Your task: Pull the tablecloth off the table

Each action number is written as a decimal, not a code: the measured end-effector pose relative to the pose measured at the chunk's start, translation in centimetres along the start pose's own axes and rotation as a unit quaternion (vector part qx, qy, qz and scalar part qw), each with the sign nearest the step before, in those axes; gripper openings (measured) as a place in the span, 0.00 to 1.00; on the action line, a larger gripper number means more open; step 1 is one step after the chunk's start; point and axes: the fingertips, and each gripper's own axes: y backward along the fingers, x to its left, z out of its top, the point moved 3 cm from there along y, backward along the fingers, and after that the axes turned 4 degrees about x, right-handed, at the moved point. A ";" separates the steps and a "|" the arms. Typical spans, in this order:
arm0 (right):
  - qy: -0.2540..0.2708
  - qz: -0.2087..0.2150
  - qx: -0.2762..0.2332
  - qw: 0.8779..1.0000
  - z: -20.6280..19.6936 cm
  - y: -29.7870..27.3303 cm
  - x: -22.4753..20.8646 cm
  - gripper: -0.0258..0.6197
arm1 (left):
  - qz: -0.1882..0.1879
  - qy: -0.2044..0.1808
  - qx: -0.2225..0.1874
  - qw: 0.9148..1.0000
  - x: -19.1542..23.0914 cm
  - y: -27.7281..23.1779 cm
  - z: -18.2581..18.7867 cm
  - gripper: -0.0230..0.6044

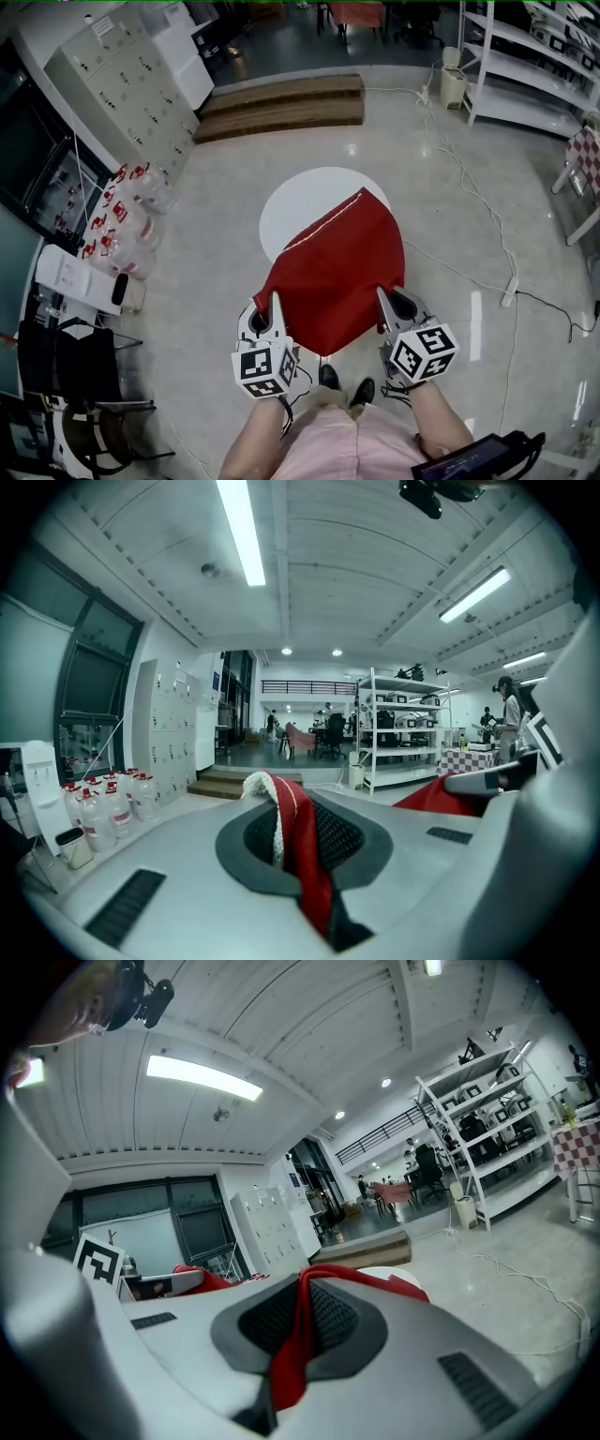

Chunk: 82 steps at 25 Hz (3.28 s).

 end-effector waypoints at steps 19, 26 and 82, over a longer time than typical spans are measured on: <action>0.007 -0.011 0.006 1.000 -1.1 0.1 1.1 0.09 | -0.010 0.010 0.004 1.000 0.8 1.2 -1.4 0.09; 0.007 -0.021 0.005 1.000 -1.8 0.3 3.3 0.09 | -0.020 0.012 0.001 1.000 2.6 2.3 -1.5 0.09; 0.029 -0.065 -0.039 0.997 -5.1 9.2 12.4 0.09 | -0.071 0.006 -0.046 0.996 4.9 12.6 -1.9 0.09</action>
